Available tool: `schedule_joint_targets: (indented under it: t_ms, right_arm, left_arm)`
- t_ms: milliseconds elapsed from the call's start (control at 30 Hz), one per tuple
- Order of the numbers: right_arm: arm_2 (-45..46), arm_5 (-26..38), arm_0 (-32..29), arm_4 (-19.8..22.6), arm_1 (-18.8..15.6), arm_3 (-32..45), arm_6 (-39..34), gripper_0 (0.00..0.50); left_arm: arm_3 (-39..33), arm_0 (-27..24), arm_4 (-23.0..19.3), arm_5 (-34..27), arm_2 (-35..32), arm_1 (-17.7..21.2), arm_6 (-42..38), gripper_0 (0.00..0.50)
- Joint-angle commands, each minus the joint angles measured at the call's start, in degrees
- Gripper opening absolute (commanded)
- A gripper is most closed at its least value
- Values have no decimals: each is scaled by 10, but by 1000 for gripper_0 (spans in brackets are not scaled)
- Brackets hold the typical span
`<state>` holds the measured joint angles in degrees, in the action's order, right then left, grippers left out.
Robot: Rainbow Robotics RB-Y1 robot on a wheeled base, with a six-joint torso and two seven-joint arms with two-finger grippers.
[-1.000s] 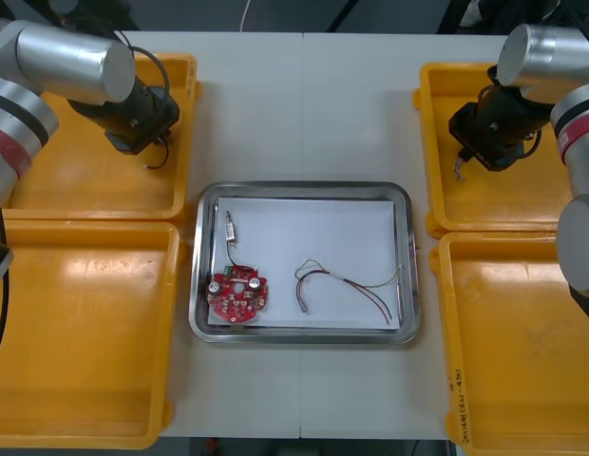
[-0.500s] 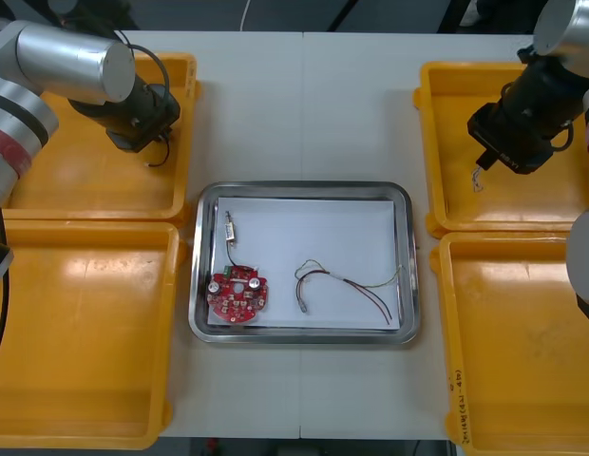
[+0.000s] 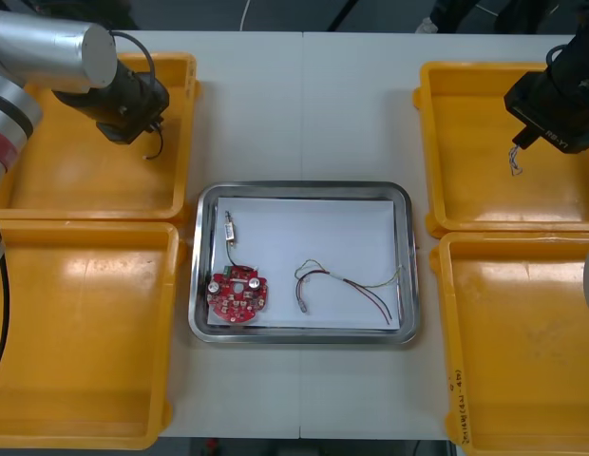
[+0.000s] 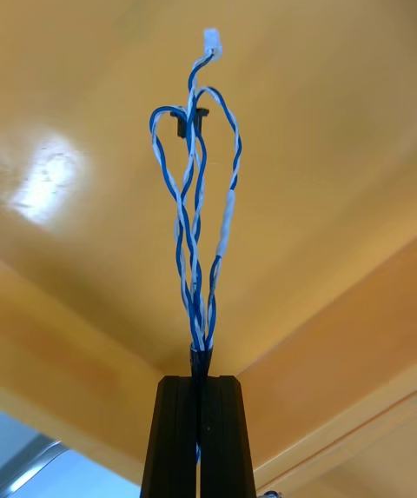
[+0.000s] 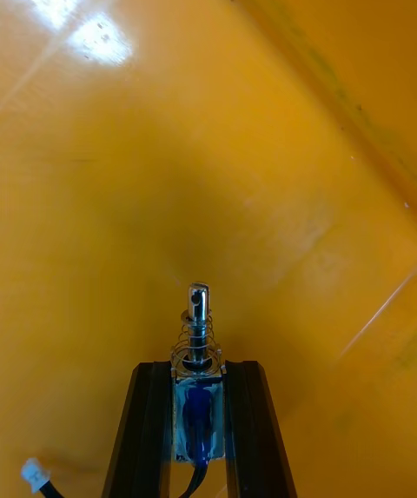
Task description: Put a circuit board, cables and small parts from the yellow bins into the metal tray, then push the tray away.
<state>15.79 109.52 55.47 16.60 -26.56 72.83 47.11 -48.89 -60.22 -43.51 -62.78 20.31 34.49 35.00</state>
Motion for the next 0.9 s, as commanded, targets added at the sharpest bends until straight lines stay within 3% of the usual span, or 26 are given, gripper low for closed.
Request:
schedule_joint_targets:
  t_ms: [33, 433, 900]
  right_arm:
    - [10, 5, -4, 36, -23, 64, 49, 0]
    - [-39, 5, -29, 122, -35, 201, 89, 0]
    - [-129, 5, -51, 146, -37, 311, 295, 0]
  left_arm:
    - [-31, -22, -6, -45, -41, 41, 15, 1]
    - [-147, -21, -11, -198, -70, 78, 9, 0]
    - [-245, -21, -16, -327, -90, 83, 2, 0]
